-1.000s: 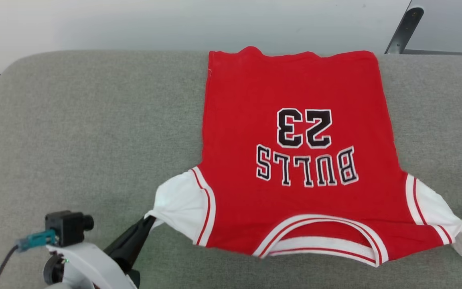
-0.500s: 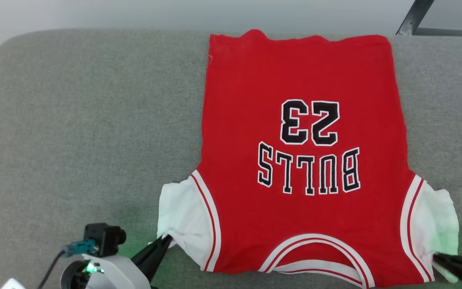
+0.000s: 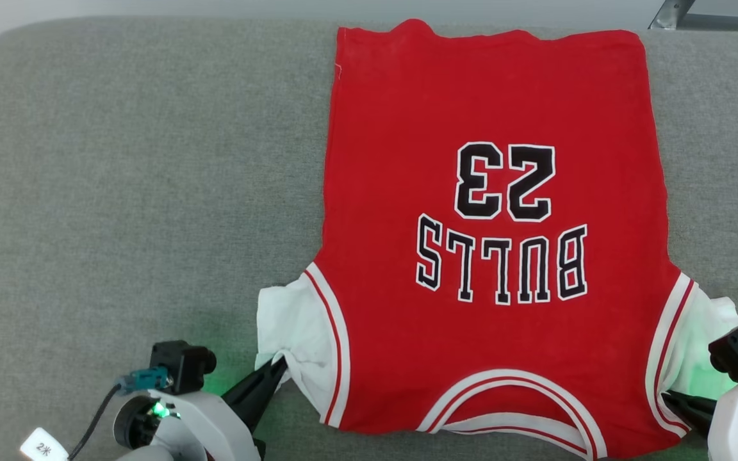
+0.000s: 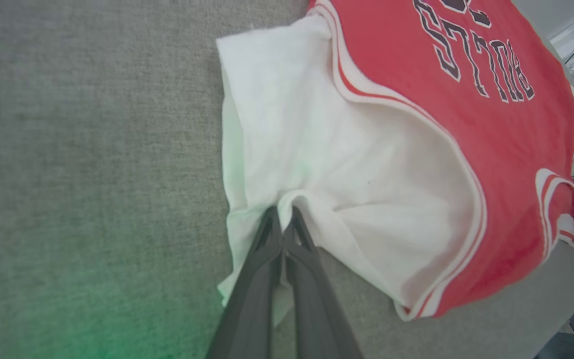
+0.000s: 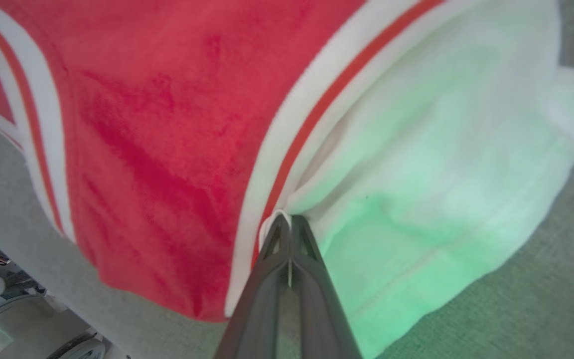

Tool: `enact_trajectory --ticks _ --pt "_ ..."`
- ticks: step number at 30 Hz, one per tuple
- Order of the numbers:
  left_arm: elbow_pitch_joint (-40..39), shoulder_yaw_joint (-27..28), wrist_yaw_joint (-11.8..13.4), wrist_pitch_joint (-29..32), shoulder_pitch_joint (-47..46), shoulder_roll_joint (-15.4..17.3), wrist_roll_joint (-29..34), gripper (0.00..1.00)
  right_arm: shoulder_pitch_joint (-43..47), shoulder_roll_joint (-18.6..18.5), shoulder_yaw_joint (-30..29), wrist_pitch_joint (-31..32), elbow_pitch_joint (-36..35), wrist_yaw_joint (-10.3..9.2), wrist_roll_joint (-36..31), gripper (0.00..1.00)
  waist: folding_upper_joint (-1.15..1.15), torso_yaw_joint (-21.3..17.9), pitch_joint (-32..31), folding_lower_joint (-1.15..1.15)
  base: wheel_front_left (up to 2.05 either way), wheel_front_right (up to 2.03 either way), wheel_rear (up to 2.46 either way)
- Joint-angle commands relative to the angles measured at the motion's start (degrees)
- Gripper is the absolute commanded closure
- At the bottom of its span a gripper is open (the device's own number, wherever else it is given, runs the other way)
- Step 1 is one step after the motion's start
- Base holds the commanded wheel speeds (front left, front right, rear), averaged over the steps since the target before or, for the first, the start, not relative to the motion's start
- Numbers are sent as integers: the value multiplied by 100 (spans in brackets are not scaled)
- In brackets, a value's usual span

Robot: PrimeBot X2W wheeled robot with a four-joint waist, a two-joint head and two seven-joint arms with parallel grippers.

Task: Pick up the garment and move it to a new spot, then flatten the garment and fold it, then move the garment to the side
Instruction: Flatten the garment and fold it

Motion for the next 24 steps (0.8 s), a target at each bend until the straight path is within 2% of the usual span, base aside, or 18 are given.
enact_trajectory --ticks 1,2,3,9,16,20,24 --pt "185 -13 10 47 -24 -66 -23 100 -44 212 150 -10 98 -6 -92 70 0 -19 18 0 0 0 0" --pt "214 -14 -6 45 -21 -71 -23 100 -88 267 69 -103 76 -7 -115 31 0 -31 6 0 0 0 0" --pt "236 -17 -12 41 -15 -74 -26 100 -117 296 -24 -186 65 -7 -143 0 0 -43 -14 0 0 0 0" --pt "186 -47 -11 -4 94 -82 -31 100 -72 183 -755 -332 -300 -6 -139 0 0 -72 -191 0 0 0 0" --pt "-72 -86 60 -10 -7 -115 112 100 -511 -206 -1842 65 -805 -6 60 0 0 71 -97 0 0 0 0" --pt "-195 -81 98 2 -158 -156 221 100 -1170 -219 -1835 315 -584 -6 136 0 0 202 89 0 0 0 0" --pt "-318 -121 59 90 -428 -195 392 100 -2435 -164 -1415 731 191 -6 47 0 0 437 409 0 0 0 0"
